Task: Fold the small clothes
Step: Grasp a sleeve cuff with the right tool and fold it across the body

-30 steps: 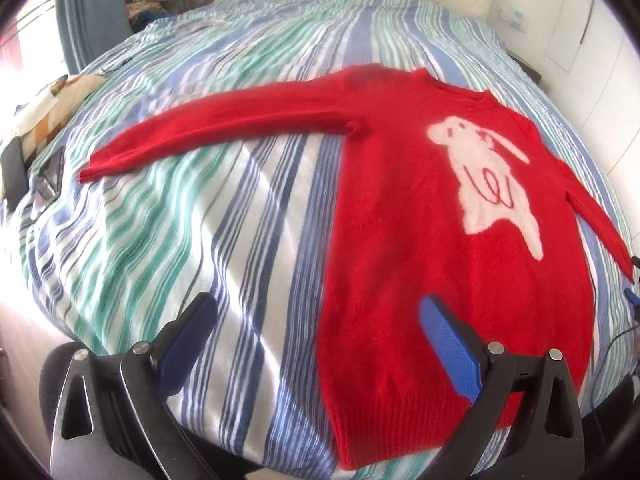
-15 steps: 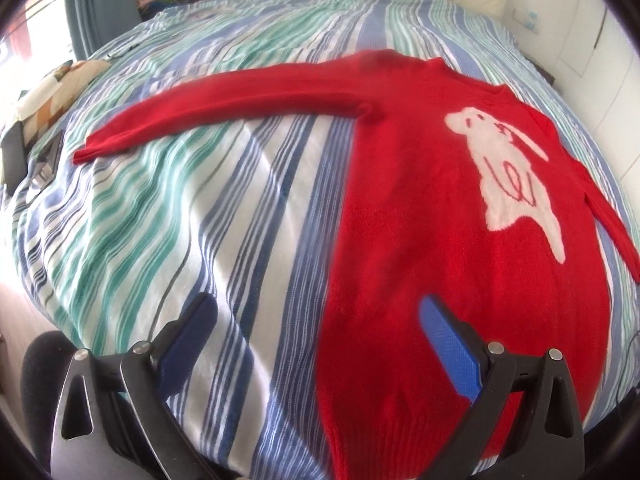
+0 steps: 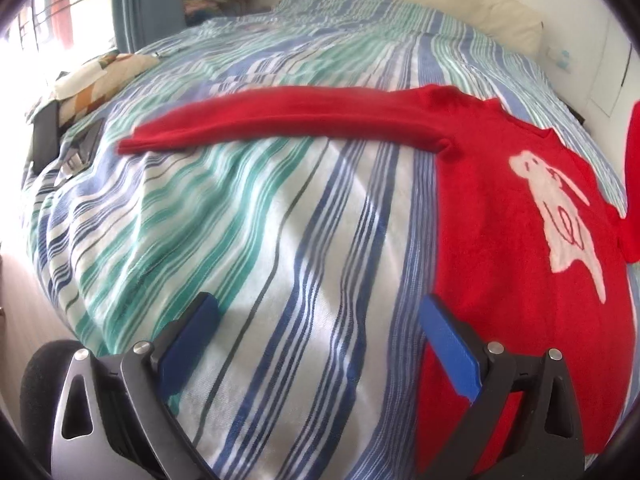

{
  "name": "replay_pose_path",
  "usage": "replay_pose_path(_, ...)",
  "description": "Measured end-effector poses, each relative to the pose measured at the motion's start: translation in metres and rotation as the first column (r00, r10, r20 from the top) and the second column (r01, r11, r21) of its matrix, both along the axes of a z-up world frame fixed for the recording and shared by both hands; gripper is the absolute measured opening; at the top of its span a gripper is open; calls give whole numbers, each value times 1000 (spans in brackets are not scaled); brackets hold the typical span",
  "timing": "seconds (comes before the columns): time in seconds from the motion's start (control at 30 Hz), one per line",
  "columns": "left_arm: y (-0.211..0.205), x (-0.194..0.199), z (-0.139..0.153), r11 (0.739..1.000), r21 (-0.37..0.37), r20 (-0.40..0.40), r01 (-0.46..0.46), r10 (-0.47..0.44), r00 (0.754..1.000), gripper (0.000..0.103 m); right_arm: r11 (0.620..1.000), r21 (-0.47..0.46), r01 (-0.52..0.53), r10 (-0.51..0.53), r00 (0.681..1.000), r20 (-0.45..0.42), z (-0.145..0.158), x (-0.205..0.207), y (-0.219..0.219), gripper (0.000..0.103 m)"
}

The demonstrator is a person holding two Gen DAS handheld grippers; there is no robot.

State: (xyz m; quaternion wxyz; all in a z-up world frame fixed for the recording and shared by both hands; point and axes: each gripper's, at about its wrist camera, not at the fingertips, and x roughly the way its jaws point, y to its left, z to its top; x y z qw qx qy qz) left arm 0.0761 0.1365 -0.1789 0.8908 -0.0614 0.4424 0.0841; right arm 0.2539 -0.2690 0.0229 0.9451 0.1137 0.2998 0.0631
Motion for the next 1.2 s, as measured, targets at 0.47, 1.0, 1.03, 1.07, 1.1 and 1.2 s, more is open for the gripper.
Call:
replay_pose_path(0.47,2,4,-8,1000,27,-18,14,-13,1000,101,914,-138,-382,334,900,-280,-122,73,234,46)
replay_pose_path(1.0,-7,6,-14,996,84,-36,18,-15,999,101,994,107,-11,65,852,-520,-197,38,-8,48)
replay_pose_path(1.03,-7,5,-14,996,87,-35,19,-16,999,101,997,75,20,21,858,-514,-197,32,-25,42)
replay_pose_path(1.07,-7,5,-14,996,87,-33,17,-15,999,101,998,46,47,-17,866,-499,-193,27,-38,42)
replay_pose_path(1.1,-8,5,-14,996,86,-32,15,-12,999,101,997,26,68,-47,873,-485,-188,21,-46,45)
replay_pose_path(1.2,-9,6,-15,996,93,-33,4,-1,999,102,991,132,8,51,898,-438,-169,4,-48,44)
